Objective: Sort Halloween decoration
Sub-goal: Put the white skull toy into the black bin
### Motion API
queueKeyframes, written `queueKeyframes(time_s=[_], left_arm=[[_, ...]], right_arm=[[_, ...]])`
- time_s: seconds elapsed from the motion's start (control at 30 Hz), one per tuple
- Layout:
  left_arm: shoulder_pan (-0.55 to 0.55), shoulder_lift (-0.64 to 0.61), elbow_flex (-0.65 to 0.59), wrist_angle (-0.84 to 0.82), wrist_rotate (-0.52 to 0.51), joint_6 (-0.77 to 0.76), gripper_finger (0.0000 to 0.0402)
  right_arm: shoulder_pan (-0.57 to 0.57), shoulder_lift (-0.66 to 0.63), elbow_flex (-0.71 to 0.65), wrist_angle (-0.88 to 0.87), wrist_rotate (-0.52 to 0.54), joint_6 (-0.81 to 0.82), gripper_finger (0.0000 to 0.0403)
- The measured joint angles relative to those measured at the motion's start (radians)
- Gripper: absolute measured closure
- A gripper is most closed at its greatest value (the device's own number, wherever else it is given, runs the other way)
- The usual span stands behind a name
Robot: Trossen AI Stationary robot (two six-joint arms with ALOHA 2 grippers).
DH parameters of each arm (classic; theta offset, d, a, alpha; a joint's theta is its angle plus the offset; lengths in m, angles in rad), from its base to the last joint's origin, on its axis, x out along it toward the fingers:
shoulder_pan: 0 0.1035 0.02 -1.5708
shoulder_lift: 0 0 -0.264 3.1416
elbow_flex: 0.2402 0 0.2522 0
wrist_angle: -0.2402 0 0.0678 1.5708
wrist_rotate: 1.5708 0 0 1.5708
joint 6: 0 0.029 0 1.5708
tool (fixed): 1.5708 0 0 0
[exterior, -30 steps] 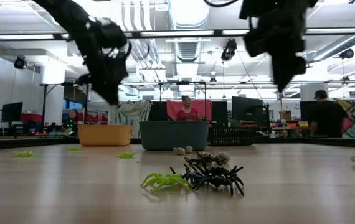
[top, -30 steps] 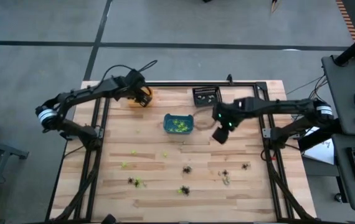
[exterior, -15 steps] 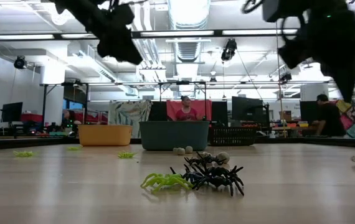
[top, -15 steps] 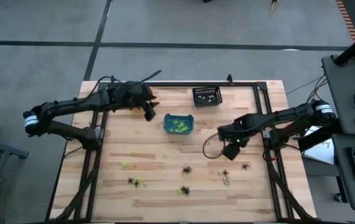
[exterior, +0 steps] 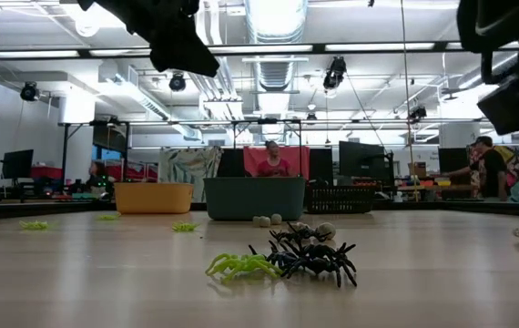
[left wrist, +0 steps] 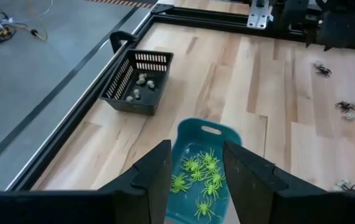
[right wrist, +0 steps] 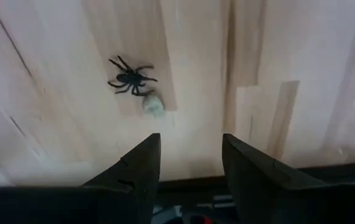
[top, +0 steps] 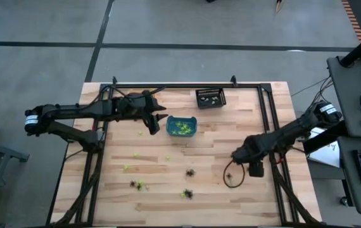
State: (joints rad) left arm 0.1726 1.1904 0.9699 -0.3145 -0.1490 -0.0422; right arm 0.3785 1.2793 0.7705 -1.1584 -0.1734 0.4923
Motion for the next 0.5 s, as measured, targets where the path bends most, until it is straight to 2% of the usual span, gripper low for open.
queueKeyframes(time_s=[0.5], left_arm=[[0.0, 0.0, 0.0, -0.019, -0.001, 0.003, 0.0274]], right_arm=[[0.128, 0.0, -0.099, 0.167, 0.017, 0.006, 0.0243]])
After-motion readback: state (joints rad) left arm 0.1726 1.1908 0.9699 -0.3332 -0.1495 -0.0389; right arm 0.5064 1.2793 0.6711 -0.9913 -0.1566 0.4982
